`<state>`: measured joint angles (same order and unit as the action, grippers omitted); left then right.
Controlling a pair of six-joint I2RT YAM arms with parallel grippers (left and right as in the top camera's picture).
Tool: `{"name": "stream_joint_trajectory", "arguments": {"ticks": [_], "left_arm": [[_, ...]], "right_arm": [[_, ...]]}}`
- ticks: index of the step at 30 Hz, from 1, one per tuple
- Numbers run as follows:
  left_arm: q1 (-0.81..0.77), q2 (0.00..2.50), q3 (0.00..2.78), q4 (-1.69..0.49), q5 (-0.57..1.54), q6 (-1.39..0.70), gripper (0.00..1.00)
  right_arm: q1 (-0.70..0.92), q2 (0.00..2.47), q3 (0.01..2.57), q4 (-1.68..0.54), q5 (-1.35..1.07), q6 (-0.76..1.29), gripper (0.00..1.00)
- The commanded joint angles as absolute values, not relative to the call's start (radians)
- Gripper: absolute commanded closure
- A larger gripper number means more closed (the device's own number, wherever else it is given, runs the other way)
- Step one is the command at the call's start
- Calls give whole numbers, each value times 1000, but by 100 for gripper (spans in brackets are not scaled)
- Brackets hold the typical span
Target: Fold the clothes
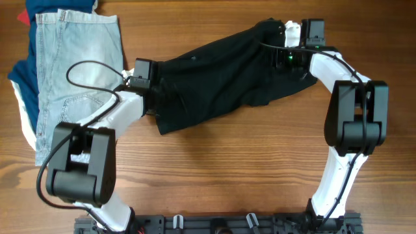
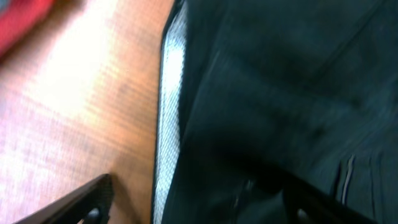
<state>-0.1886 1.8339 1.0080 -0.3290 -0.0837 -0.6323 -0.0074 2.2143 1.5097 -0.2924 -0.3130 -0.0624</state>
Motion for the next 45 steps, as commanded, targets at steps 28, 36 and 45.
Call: {"name": "stream_joint_trajectory", "arguments": {"ticks": [28, 36, 45], "left_arm": [[-62, 1789, 1168, -561, 138, -290, 96], [17, 1787, 1360, -711, 138, -184, 96], [33, 1791, 1404, -535, 126, -163, 96]], "right_arm": [[-21, 2110, 1532, -300, -564, -15, 44], [-21, 2007, 1532, -303, -569, -25, 40], [-2, 2007, 1531, -388, -621, -25, 60]]}}
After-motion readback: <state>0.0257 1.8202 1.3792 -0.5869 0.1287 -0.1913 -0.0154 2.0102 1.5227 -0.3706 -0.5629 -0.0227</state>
